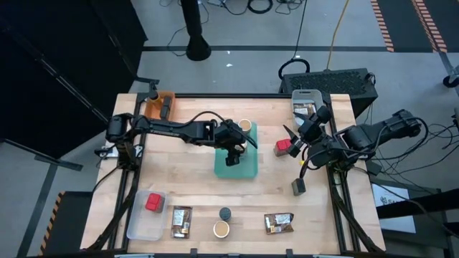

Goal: Sort spices by type
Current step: Put the top brown seasoning bottle into the blue bin

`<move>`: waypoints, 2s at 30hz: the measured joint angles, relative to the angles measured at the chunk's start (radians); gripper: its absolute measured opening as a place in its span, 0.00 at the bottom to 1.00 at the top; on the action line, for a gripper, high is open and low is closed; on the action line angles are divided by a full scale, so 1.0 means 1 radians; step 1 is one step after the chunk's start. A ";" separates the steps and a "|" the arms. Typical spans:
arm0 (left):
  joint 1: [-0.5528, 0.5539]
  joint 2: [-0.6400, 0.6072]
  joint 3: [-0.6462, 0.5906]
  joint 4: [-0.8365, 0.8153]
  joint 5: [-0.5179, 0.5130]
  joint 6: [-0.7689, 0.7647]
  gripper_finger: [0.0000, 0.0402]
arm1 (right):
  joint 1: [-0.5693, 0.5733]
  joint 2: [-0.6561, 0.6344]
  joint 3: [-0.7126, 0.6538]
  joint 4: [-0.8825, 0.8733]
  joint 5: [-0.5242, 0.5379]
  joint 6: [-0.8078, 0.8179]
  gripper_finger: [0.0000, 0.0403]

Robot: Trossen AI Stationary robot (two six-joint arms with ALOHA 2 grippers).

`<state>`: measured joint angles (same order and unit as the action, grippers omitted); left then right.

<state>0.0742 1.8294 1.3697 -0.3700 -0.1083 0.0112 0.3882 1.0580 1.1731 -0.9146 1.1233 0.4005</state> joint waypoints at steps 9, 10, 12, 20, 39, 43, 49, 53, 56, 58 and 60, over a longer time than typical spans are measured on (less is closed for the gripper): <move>-0.003 0.010 0.024 -0.069 -0.002 -0.011 0.70 | 0.000 0.000 0.000 -0.006 0.001 0.007 0.58; -0.003 0.010 0.034 -0.121 -0.012 -0.013 0.70 | 0.000 0.000 0.000 -0.006 0.001 0.007 0.58; -0.002 0.010 0.047 -0.179 -0.051 -0.011 0.70 | 0.000 0.000 0.000 -0.006 0.001 0.007 0.58; 0.043 0.010 0.015 -0.215 -0.061 0.021 0.70 | 0.000 0.000 0.000 -0.029 -0.002 0.033 0.58; 0.060 -0.074 -0.012 -0.154 -0.013 0.097 0.70 | 0.000 0.000 0.000 -0.071 -0.006 0.095 0.58; 0.066 -0.168 -0.114 -0.039 0.056 0.101 0.70 | 0.000 0.000 0.000 -0.072 -0.027 0.109 0.58; 0.066 -0.224 -0.175 -0.040 0.016 0.153 0.70 | 0.000 0.001 0.000 -0.072 -0.029 0.111 0.58; 0.075 -0.212 -0.180 -0.010 0.017 0.187 0.70 | 0.000 0.001 0.000 -0.068 -0.029 0.115 0.58; 0.102 -0.209 -0.186 -0.015 0.022 0.190 0.70 | 0.000 0.002 0.000 -0.067 -0.029 0.116 0.58; 0.123 -0.211 -0.188 -0.007 0.024 0.201 0.70 | 0.000 0.002 0.000 -0.067 -0.029 0.116 0.58; 0.146 -0.211 -0.192 -0.012 0.029 0.200 0.70 | 0.000 0.002 0.000 -0.067 -0.029 0.116 0.58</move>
<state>0.2204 1.6180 1.1782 -0.3816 -0.0789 0.2111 0.3878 1.0603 1.1728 -0.9817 1.0943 0.5164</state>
